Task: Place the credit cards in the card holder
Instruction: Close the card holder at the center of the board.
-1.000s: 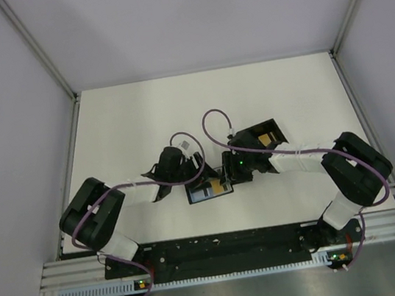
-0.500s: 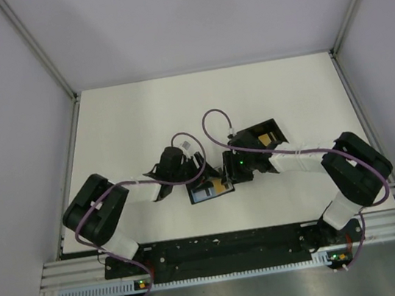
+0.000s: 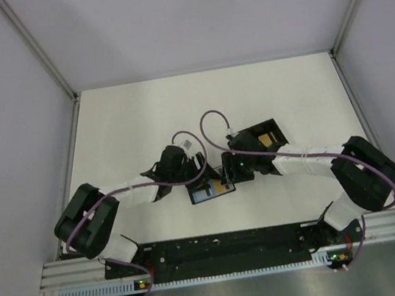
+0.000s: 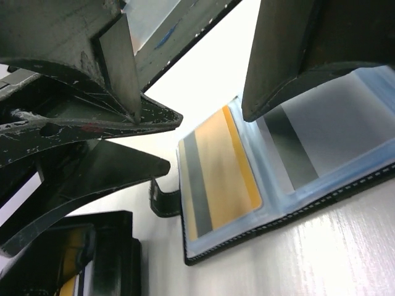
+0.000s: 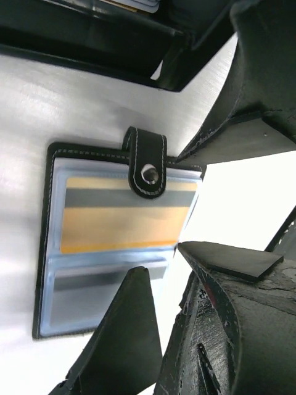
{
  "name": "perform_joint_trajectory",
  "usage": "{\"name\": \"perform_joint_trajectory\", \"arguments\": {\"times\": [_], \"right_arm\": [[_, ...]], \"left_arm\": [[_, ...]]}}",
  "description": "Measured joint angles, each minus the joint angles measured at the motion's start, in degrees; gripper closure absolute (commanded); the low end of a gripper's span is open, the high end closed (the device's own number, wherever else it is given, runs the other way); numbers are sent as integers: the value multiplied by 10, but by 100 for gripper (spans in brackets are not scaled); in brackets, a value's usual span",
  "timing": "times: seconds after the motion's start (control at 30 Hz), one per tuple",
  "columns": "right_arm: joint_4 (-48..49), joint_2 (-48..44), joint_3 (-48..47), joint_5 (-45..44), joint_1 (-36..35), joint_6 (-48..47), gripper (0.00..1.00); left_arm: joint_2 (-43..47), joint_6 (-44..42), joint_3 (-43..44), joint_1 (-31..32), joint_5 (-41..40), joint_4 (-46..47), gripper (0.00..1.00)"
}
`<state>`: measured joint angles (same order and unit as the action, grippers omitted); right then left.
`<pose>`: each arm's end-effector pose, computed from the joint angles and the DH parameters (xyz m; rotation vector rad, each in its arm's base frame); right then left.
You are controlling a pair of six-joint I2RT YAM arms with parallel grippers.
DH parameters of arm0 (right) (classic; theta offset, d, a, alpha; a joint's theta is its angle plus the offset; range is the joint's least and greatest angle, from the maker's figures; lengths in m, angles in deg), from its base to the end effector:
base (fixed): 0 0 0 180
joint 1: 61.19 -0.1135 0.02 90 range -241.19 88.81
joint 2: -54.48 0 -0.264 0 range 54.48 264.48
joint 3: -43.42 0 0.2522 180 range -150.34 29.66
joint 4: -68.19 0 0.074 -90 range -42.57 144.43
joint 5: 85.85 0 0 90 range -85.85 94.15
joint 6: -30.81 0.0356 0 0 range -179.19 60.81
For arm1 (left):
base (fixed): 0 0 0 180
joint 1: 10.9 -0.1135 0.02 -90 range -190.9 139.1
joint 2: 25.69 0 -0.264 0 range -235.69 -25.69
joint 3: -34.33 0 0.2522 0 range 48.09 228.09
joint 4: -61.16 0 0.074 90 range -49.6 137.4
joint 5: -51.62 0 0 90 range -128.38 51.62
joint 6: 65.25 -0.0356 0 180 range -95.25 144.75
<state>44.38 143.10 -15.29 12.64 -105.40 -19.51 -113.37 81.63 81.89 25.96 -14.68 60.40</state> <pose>0.2091 0.2108 0.1636 -0.1705 2.6676 0.7327 0.2177 -0.1811 0.1450 -0.2040 2.5728 -1.2254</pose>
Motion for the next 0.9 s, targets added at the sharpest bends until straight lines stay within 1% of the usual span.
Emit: {"name": "perform_joint_trajectory", "arguments": {"times": [0.13,0.23,0.4,0.57,0.7,0.9], "right_arm": [[2,-44,7,-1,-3,-17,46],[4,-86,15,-3,-5,-27,46],[-11,-125,19,-31,-8,-33,45],[-32,-123,19,-49,-4,-41,45],[-42,-90,3,-52,-1,-55,45],[-58,-40,-36,-77,15,-62,45]], "left_arm": [[48,-48,31,5,-26,-88,24],[96,-82,50,7,-68,-152,19],[161,-109,57,7,-144,-243,16],[219,-105,23,3,-209,-295,13],[261,-91,-14,3,-239,-317,10],[274,-79,-42,0,-258,-328,10]]}}
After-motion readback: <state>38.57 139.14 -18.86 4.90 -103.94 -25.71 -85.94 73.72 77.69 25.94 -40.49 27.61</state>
